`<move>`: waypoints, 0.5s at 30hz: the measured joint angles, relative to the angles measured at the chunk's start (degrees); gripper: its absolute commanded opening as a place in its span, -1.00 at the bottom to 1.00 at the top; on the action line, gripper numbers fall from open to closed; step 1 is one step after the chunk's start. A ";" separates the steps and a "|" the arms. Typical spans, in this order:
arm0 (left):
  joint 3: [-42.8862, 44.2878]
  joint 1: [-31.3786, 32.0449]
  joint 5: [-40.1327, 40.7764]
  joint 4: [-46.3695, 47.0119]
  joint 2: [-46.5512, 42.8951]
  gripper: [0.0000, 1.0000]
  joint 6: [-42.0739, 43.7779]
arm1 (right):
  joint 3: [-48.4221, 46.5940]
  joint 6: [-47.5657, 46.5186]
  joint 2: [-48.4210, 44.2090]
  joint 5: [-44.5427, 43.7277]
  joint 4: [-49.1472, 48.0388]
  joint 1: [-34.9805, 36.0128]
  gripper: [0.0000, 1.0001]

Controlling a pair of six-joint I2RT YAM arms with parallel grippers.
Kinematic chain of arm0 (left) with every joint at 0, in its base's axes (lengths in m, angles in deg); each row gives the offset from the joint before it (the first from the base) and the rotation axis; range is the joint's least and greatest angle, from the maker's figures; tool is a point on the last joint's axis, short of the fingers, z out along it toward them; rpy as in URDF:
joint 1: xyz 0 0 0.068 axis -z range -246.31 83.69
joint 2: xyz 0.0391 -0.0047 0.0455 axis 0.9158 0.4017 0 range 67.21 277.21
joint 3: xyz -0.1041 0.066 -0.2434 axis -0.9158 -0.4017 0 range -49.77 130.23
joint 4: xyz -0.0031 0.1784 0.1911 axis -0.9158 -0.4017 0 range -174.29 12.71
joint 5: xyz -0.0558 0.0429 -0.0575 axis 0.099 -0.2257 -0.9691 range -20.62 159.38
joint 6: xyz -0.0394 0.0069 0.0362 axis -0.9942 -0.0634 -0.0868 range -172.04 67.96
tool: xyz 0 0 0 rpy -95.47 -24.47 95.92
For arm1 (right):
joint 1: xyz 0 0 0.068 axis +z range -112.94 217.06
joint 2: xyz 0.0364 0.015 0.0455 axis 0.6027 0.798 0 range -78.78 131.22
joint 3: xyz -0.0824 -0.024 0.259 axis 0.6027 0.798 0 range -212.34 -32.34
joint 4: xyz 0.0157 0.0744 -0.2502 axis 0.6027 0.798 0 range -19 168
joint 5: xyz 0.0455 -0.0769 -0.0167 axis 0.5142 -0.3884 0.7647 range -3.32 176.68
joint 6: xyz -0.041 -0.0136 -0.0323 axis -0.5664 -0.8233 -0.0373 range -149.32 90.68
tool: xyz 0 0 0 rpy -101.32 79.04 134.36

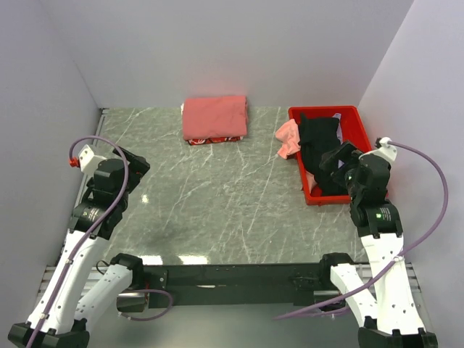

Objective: Fold and stack the t-shirts
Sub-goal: Grab the tshirt from the pile

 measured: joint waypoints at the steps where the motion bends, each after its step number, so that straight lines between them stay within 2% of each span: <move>1: -0.26 0.00 0.00 -0.04 -0.04 0.99 0.00 | 0.44 -0.70 0.00 1.70 -0.76 0.00 0.99; 8: -1.09 0.00 0.02 -0.02 -1.03 0.99 -0.02 | 1.46 -2.64 0.83 9.81 -5.60 0.00 0.99; 15: -1.75 0.00 -0.02 -0.09 -2.05 0.99 0.00 | -4.70 -2.99 12.13 12.92 -6.97 0.02 0.98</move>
